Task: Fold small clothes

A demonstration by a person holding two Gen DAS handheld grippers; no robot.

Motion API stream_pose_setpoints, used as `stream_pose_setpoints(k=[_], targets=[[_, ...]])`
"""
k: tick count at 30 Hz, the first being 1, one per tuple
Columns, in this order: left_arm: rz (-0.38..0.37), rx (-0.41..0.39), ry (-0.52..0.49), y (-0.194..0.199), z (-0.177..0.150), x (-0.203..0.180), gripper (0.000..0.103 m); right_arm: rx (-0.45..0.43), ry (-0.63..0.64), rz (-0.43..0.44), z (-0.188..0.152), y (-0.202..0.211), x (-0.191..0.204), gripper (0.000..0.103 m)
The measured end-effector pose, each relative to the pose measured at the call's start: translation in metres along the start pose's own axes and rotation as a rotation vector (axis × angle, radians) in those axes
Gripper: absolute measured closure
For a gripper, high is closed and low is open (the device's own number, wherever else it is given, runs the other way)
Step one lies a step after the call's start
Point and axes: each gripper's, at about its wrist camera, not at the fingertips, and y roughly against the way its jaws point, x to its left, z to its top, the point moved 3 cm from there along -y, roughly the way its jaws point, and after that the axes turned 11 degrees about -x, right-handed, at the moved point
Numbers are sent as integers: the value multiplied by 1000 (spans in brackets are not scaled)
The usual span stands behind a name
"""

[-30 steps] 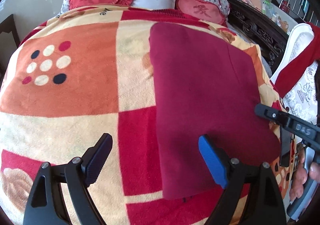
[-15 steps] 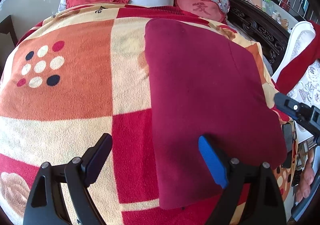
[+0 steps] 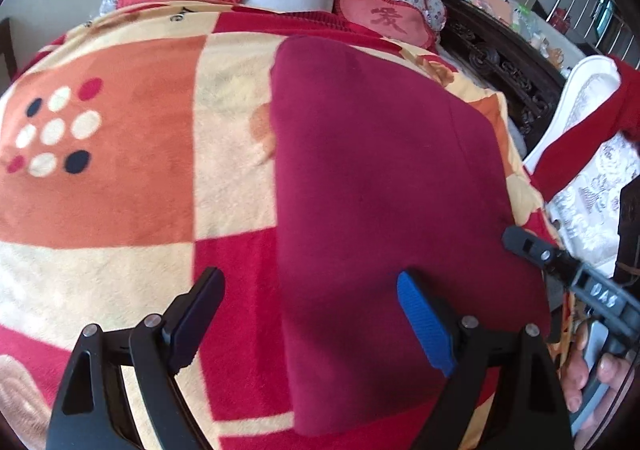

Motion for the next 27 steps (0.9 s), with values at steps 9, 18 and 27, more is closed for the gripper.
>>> stream_pose_setpoints(k=[9, 18, 27], targets=[[-108, 40, 109, -36, 11, 9, 6, 63, 9, 110, 15, -55, -10, 54], [-188, 40, 116, -25, 19, 2, 48, 39, -43, 171, 24, -48, 4, 84], [-179, 97, 116, 86, 10, 41, 50, 133, -92, 298, 15, 6, 75, 85]])
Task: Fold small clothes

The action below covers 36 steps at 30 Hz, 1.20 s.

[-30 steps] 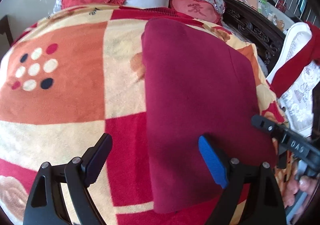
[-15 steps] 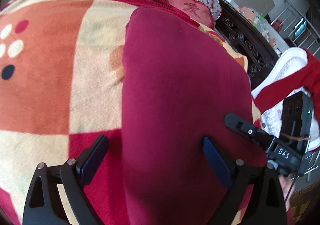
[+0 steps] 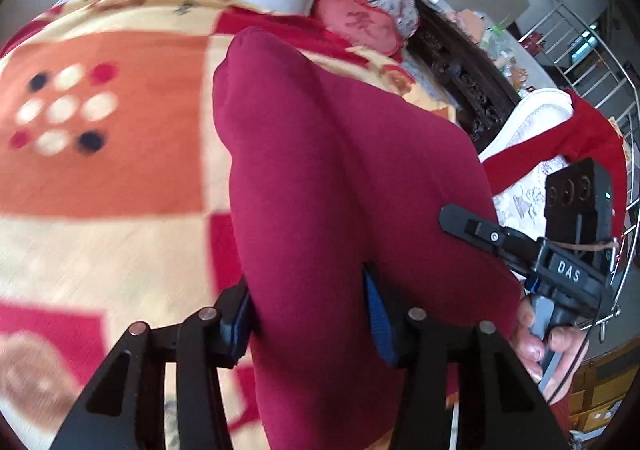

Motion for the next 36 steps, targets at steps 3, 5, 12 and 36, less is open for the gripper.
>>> stream_pose_setpoints(k=[3, 5, 12, 36], targets=[[102, 16, -8, 17, -21, 29, 48, 44, 3, 21, -31, -24, 21, 78], [198, 34, -10, 15, -36, 51, 46, 90, 65, -49, -49, -48, 24, 77], [366, -91, -79, 38, -55, 71, 24, -2, 335, -187, -59, -19, 64, 78], [443, -344, -164, 102, -69, 21, 19, -82, 344, -271, -103, 9, 98, 80]])
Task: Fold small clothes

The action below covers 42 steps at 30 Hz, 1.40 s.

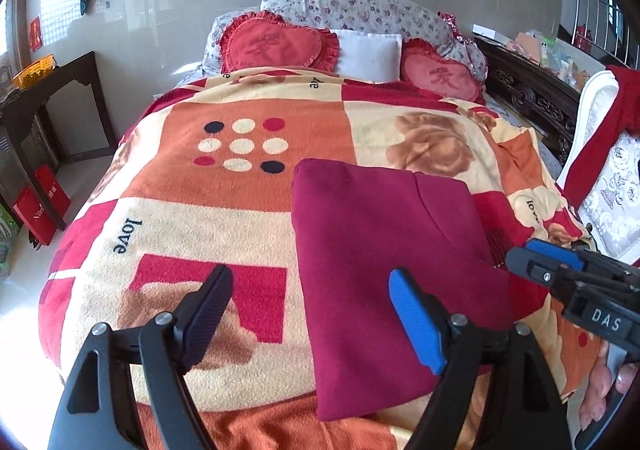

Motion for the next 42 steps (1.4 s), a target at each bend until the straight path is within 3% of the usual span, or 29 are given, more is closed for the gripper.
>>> stream_pose_setpoints(k=[5, 9, 17, 42], targets=[[9, -24, 4, 13, 1, 0, 19, -24, 7, -37, 1, 14, 5, 79], [14, -29, 14, 18, 2, 1, 19, -32, 4, -45, -2, 17, 5, 70], [14, -26, 18, 22, -1, 0, 19, -33, -12, -69, -7, 16, 3, 65], [15, -3, 17, 11, 2, -2, 19, -19, 17, -76, -3, 3, 11, 64]])
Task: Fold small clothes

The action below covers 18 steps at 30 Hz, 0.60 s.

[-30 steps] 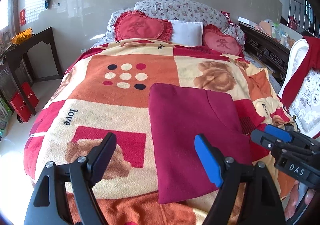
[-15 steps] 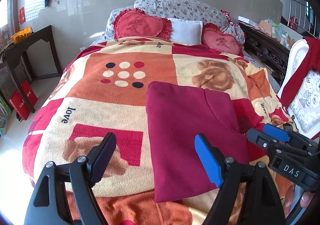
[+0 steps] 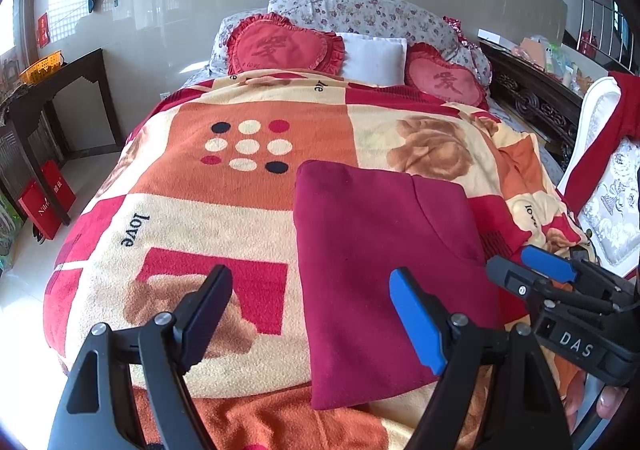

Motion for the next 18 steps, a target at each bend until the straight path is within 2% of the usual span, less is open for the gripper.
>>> stream_pose_setpoints(k=[18], targets=[[11, 7, -5, -10, -1, 6, 18, 18, -3, -5, -1, -13, 3, 61]])
